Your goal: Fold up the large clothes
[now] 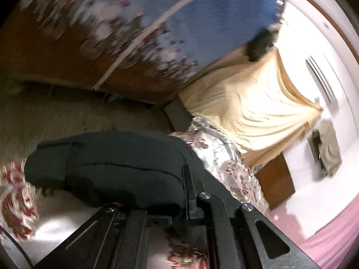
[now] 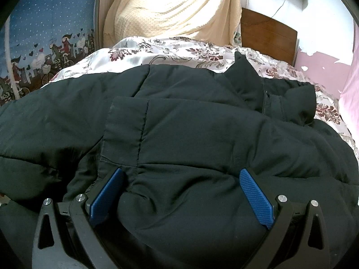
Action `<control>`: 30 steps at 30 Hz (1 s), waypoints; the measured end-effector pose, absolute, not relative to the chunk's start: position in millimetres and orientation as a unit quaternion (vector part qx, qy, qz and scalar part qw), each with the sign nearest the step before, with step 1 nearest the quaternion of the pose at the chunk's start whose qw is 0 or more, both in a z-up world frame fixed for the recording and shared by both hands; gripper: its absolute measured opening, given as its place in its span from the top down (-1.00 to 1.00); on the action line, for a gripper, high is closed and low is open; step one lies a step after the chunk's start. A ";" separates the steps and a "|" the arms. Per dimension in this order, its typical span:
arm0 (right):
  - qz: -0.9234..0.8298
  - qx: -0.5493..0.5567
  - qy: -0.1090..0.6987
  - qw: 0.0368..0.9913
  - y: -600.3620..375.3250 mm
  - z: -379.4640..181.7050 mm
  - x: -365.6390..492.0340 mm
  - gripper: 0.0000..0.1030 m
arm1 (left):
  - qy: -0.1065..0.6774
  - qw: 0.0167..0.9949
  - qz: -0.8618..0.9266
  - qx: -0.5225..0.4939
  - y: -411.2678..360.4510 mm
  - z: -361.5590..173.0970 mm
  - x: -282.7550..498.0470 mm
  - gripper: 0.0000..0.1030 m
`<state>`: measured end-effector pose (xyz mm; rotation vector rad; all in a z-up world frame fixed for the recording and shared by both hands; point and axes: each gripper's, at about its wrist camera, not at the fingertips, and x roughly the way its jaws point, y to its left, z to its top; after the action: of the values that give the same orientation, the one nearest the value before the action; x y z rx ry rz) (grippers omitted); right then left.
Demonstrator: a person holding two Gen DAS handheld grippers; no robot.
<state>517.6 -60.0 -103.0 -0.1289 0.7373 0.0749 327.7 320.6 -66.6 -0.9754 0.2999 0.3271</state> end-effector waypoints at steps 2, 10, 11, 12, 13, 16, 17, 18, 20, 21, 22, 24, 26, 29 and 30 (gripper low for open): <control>0.053 -0.046 0.371 0.926 -66.4 -95.4 518.1 -0.97 | 0.143 0.881 0.141 -0.429 310.9 -40.9 333.1 0.86; 0.079 -0.019 0.407 0.910 -119.9 -45.8 482.1 -0.97 | 0.132 0.921 0.084 -0.357 246.2 42.2 362.9 0.86; 0.076 -0.033 0.401 0.912 -130.0 -39.5 473.5 -0.97 | 0.131 0.926 0.070 -0.346 231.3 51.3 367.8 0.86; 0.071 -0.046 0.395 0.915 -139.4 -35.1 466.5 -0.97 | 0.130 0.930 0.061 -0.338 220.0 56.4 370.1 0.86; 0.066 -0.055 0.392 0.916 -147.7 -31.4 461.7 -0.97 | 0.131 0.935 0.048 -0.326 204.2 64.2 375.4 0.86; 0.047 -0.065 0.383 0.920 -182.7 -18.3 443.5 -0.97 | 0.141 0.948 0.003 -0.286 152.0 81.5 392.8 0.86; 0.039 -0.063 0.378 0.923 -197.9 -14.9 436.3 -0.97 | 0.145 0.951 -0.010 -0.273 135.5 84.6 398.3 0.86; 0.032 -0.061 0.376 0.924 -210.0 -11.8 432.7 -0.97 | 0.155 0.954 -0.027 -0.256 116.1 87.8 405.8 0.86; 0.011 -0.054 0.368 0.928 -240.0 -9.3 420.4 -0.97 | 0.189 0.955 -0.061 -0.219 73.7 87.6 425.7 0.86; 0.003 -0.050 0.367 0.929 -250.8 -9.2 416.4 -0.97 | 0.204 0.955 -0.073 -0.204 56.0 85.6 433.2 0.86; -0.008 -0.045 0.366 0.930 -265.0 -11.1 411.6 -0.97 | 0.220 0.954 -0.088 -0.186 36.3 82.1 441.5 0.86; -0.035 -0.037 0.364 0.930 -292.7 -18.7 403.5 -0.97 | 0.245 0.951 -0.115 -0.151 1.5 73.5 454.4 0.86; -0.055 -0.026 0.366 0.929 -313.9 -28.5 398.5 -0.97 | 0.270 0.944 -0.152 -0.113 -35.8 58.0 463.3 0.86; -0.073 0.014 0.360 0.930 -337.9 -43.0 393.5 -0.97 | 0.318 0.926 -0.192 -0.064 -78.3 33.1 472.1 0.79; -0.074 0.032 0.353 0.932 -344.4 -47.3 391.0 -0.97 | 0.345 0.917 -0.196 -0.044 -93.4 19.2 476.0 0.79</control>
<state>391.0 -344.4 -47.3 0.0661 0.7231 -0.1511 476.0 -93.4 19.2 -0.0901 0.7098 -0.4035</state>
